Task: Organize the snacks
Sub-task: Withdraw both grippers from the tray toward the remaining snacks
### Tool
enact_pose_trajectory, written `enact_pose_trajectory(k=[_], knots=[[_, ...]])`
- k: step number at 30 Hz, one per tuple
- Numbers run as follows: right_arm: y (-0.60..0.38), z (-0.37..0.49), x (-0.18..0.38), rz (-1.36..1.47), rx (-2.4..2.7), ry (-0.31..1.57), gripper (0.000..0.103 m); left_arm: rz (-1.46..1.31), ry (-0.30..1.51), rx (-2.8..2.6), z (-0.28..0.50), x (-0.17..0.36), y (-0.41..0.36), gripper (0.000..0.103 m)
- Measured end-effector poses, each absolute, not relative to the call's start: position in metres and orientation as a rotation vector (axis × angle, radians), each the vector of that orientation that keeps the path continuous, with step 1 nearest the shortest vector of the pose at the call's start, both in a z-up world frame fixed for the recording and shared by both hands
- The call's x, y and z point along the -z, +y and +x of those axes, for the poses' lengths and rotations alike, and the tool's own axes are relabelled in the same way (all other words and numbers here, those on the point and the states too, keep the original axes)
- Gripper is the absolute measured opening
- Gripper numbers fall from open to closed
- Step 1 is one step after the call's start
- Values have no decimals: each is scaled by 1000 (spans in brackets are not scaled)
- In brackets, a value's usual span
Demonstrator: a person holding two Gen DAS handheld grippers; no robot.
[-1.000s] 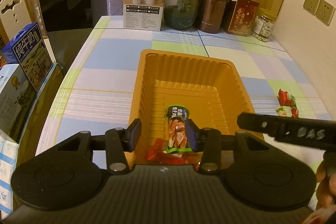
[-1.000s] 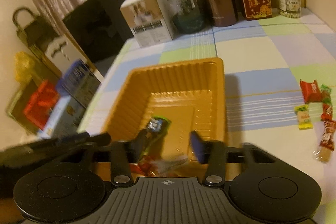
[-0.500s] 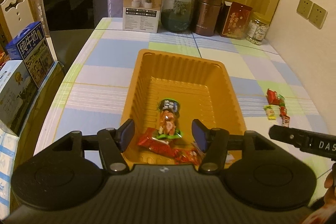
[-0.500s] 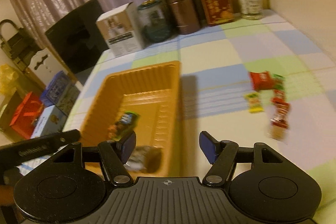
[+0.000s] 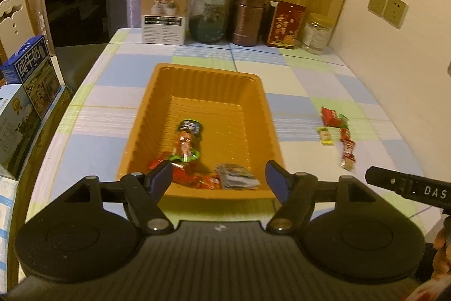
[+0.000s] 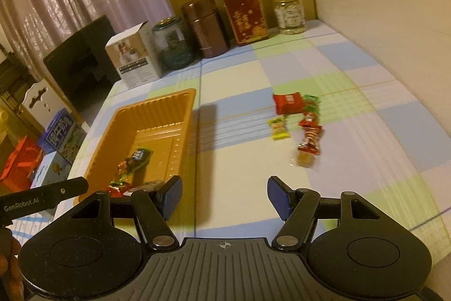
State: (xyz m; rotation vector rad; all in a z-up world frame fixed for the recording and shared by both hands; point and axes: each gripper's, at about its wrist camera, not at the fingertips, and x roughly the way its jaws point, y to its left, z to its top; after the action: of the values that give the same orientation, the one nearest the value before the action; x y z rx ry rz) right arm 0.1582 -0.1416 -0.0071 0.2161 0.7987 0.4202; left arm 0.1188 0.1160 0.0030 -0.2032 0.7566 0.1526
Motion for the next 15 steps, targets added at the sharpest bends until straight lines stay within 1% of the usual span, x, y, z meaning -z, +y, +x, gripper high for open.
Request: enact_pose_trajectory(k=[15], knots=[[-189, 145, 4, 264, -353, 783, 67, -172, 755, -76, 117, -7, 70, 74]])
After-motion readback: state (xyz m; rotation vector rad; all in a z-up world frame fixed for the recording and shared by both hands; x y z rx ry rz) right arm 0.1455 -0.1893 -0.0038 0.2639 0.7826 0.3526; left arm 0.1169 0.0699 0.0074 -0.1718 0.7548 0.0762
